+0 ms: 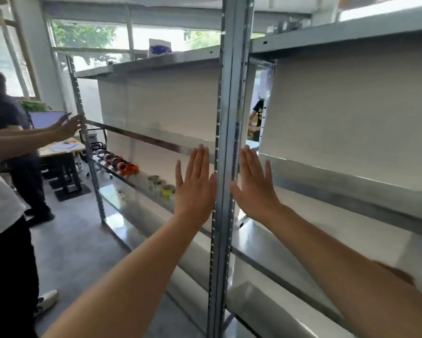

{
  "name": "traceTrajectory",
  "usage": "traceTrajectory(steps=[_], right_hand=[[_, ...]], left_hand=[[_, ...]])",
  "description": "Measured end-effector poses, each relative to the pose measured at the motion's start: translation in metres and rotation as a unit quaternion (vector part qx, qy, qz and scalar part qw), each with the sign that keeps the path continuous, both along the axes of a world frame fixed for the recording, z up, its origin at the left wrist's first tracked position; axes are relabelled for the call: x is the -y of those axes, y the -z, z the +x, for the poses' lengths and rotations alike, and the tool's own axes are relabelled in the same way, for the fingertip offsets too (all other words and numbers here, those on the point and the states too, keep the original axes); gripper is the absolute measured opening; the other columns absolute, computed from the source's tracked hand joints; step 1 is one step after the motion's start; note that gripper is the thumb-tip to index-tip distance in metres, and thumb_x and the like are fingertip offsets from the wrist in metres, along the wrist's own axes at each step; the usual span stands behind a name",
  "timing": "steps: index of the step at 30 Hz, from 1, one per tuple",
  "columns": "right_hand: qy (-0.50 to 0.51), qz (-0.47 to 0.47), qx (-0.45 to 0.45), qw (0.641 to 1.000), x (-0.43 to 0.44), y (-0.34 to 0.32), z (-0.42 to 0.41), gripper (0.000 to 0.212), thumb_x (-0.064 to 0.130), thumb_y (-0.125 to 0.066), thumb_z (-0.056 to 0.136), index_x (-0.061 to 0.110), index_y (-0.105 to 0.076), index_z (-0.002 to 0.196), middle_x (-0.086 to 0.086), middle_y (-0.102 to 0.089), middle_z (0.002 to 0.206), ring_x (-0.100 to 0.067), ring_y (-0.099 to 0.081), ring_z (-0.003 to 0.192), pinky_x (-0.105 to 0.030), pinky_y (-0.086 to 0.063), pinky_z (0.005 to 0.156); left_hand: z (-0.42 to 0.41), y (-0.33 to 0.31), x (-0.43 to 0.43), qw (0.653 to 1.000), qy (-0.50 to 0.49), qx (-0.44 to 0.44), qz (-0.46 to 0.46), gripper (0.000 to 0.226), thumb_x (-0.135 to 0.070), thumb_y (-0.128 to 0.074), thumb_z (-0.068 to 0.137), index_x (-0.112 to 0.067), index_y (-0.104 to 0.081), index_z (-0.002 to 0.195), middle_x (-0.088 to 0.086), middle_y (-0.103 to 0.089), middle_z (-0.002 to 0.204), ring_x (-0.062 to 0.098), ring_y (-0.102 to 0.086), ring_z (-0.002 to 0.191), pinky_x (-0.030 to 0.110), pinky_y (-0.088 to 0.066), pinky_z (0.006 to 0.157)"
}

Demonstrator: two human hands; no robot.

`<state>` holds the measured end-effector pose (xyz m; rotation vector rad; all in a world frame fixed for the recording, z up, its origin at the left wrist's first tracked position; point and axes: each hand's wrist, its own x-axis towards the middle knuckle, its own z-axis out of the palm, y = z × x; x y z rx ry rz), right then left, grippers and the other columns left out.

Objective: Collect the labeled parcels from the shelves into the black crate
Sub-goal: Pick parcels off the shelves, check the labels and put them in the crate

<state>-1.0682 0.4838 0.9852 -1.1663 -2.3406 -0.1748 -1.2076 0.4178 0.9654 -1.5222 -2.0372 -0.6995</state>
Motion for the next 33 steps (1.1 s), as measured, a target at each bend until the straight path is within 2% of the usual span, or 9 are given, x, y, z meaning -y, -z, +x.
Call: traceTrajectory(steps=[2,7,15,17,21,27,30,33], right_hand=[[0.025,0.003,0.007,1.0,0.01,-0.001,0.028,0.075,0.046,-0.027,0.104,0.015,0.019,0.155,-0.001,0.028,0.161,-0.017,0.025,0.149,-0.046,0.015,0.12],[0.086,0.022,-0.004,0.996,0.044,0.0,0.11,0.074,0.041,-0.031,0.105,0.014,0.016,0.155,-0.002,0.025,0.163,-0.016,0.022,0.15,-0.047,0.011,0.122],[0.227,0.001,-0.009,0.974,0.112,0.017,0.286,0.076,0.046,-0.029,0.104,0.017,0.02,0.155,0.001,0.032,0.16,-0.014,0.028,0.147,-0.047,0.017,0.12],[0.269,-0.013,-0.014,0.963,0.139,0.018,0.339,0.076,0.046,-0.028,0.104,0.017,0.021,0.154,0.001,0.033,0.16,-0.014,0.029,0.147,-0.046,0.019,0.119],[0.337,-0.005,-0.002,0.941,0.206,0.026,0.448,0.075,0.045,-0.027,0.104,0.014,0.018,0.155,-0.001,0.029,0.161,-0.015,0.028,0.147,-0.043,0.023,0.116],[0.47,-0.025,0.004,0.882,0.311,0.055,0.587,0.075,0.046,-0.027,0.104,0.012,0.016,0.156,-0.004,0.025,0.162,-0.019,0.024,0.149,-0.047,0.014,0.121],[0.536,-0.048,-0.002,0.843,0.373,0.079,0.641,0.074,0.045,-0.026,0.104,0.012,0.018,0.154,-0.005,0.026,0.162,-0.019,0.023,0.149,-0.049,0.012,0.121],[0.59,-0.072,-0.033,0.803,0.437,0.101,0.687,0.075,0.041,-0.03,0.104,0.01,0.016,0.155,-0.004,0.024,0.163,-0.018,0.022,0.15,-0.048,0.015,0.12]], left_hand=[[0.018,0.001,0.004,1.0,0.028,-0.005,-0.01,0.061,-0.039,-0.002,0.101,-0.016,0.024,0.151,0.0,0.029,0.16,0.014,0.026,0.147,0.048,0.009,0.122],[0.081,-0.004,0.009,0.994,0.106,-0.004,0.023,0.062,-0.036,-0.015,0.104,-0.015,0.015,0.155,0.0,0.022,0.163,0.014,0.022,0.149,0.047,0.009,0.122],[0.255,-0.007,0.033,0.969,0.24,-0.012,0.06,0.06,-0.038,-0.012,0.104,-0.015,0.002,0.157,0.002,0.003,0.166,0.018,0.004,0.152,0.05,0.001,0.123],[0.309,-0.002,0.046,0.961,0.271,-0.01,0.051,0.06,-0.037,-0.018,0.105,-0.014,0.0,0.157,0.002,0.004,0.166,0.018,0.006,0.152,0.049,0.002,0.123],[0.418,0.013,0.081,0.933,0.358,-0.03,0.012,0.063,-0.036,-0.018,0.104,-0.015,0.01,0.156,0.001,0.014,0.164,0.013,0.015,0.15,0.047,0.007,0.122],[0.567,0.042,0.14,0.89,0.453,-0.04,-0.018,0.064,-0.042,0.003,0.098,-0.015,0.018,0.154,0.0,0.021,0.163,0.015,0.018,0.15,0.046,0.01,0.122],[0.636,0.063,0.176,0.858,0.51,-0.053,-0.034,0.062,-0.04,-0.008,0.104,-0.014,0.013,0.155,0.002,0.018,0.164,0.016,0.017,0.15,0.048,0.006,0.122],[0.698,0.079,0.217,0.82,0.569,-0.054,-0.037,0.061,-0.037,-0.017,0.105,-0.013,0.005,0.157,0.003,0.009,0.165,0.017,0.009,0.152,0.048,0.003,0.123]])
